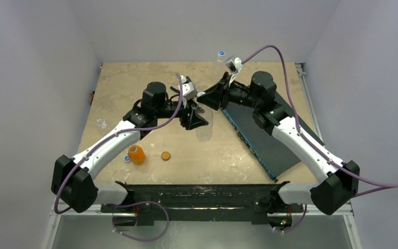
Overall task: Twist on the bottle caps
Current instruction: Screw the bottle cap onto the plastic bottle.
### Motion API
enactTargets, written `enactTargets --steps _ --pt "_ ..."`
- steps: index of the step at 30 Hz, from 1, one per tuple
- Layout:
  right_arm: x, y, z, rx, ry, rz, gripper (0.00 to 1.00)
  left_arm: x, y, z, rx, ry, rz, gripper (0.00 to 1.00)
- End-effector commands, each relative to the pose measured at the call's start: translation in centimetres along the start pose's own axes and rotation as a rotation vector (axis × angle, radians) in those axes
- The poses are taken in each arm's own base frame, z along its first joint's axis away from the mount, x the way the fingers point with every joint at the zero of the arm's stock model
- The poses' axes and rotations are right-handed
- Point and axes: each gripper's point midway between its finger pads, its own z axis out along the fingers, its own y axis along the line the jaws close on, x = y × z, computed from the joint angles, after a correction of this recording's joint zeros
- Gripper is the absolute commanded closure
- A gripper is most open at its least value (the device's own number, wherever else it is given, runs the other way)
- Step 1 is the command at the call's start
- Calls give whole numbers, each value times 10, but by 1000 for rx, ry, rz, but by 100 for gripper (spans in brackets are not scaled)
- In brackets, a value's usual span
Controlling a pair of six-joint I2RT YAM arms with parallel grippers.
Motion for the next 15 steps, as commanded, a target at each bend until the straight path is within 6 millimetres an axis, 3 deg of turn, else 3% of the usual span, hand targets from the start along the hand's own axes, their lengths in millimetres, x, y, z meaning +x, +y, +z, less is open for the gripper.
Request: enactTargets --steps 1,7,15 --pt "0 -9 11 181 36 2 83 -44 57 4 -313 -132 47 100" --pt "1 -31 17 377 27 -19 83 -57 84 12 -415 -173 39 100" --pt "17 -43 18 442 67 -89 82 -68 81 15 -383 -166 67 100"
